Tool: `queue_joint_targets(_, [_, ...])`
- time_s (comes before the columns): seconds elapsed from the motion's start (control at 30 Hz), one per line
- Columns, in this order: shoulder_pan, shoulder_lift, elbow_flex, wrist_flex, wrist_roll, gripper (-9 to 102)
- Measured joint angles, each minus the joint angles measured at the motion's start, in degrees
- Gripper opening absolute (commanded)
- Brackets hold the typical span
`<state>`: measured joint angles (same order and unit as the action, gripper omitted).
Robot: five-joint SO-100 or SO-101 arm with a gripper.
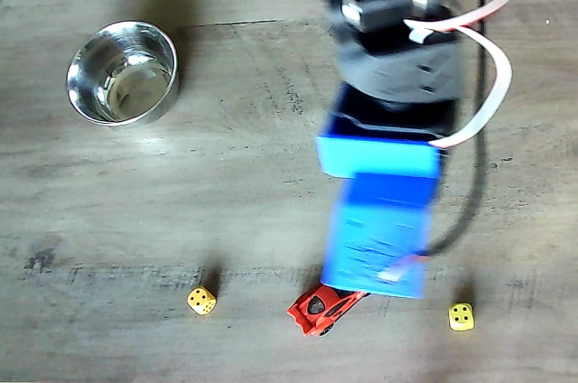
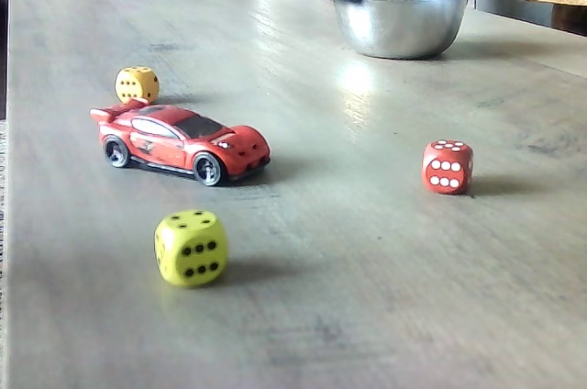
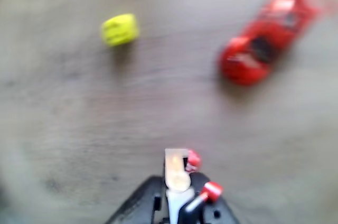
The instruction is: Pick up the lego figure and place in bowl
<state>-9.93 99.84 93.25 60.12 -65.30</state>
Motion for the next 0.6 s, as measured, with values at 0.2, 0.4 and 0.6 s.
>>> queue_joint_targets(0.2, [10.11, 6.94, 0.00, 6.86, 0.00, -1])
queue_joint_targets(0.4, [20.65, 13.36, 0.00, 9.32, 0.00, -1])
queue_joint_targets(0.6, [32.61, 17.05, 0.00, 9.32, 0.00, -1])
